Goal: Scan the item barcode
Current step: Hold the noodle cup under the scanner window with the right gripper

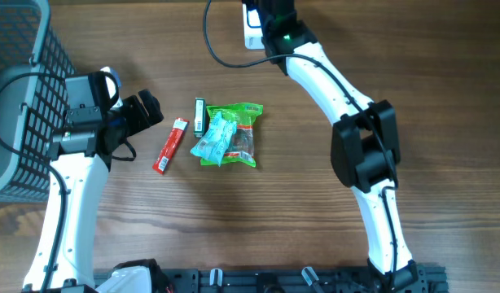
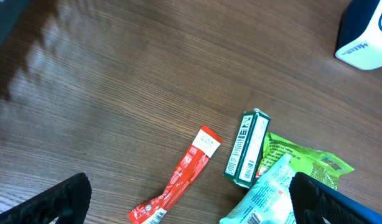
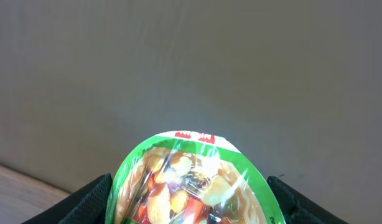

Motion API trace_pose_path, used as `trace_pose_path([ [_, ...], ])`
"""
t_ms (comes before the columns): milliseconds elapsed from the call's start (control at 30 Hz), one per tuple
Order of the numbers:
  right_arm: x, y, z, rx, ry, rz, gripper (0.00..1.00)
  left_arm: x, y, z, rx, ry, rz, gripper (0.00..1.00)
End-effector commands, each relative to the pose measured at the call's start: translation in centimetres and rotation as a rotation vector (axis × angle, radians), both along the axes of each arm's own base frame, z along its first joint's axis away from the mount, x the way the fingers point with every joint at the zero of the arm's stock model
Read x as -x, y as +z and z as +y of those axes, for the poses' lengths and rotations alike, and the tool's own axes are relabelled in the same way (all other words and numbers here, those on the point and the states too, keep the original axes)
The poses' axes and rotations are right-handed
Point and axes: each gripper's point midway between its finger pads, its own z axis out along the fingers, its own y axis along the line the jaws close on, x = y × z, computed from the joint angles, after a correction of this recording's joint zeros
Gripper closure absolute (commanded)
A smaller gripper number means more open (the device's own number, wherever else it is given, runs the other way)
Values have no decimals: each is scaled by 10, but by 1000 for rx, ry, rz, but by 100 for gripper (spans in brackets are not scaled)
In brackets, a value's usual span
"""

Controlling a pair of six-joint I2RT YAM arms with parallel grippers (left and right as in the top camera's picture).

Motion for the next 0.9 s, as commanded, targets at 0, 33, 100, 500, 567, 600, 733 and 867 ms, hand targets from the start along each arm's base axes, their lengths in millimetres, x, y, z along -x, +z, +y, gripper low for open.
trace_pose_path([
  [0,-7,-26,4,101,-13,-8,24,-3,6,-2,3,-8,-17,0],
  [33,-7,-26,5,100,-16,-15,24,-3,6,-2,3,-8,-17,0],
  [100,-8,-28,5,98,-18,-20,24,-3,6,-2,3,-8,-17,0],
  [500,-9,-24,-1,70,-67,-39,24,-3,6,-2,3,-8,-17,0],
  [567,-9,-17,-7,46,-105,-57,24,-3,6,-2,3,-8,-17,0],
  [600,-9,-15,-7,41,-107,-60,25,-3,6,-2,3,-8,-17,0],
  [733,-5,7,-7,-21,-102,-72,29,-3,6,-2,3,-8,-17,0],
  [867,10,34,-7,-75,-66,-13,30,-3,6,-2,3,-8,-17,0],
])
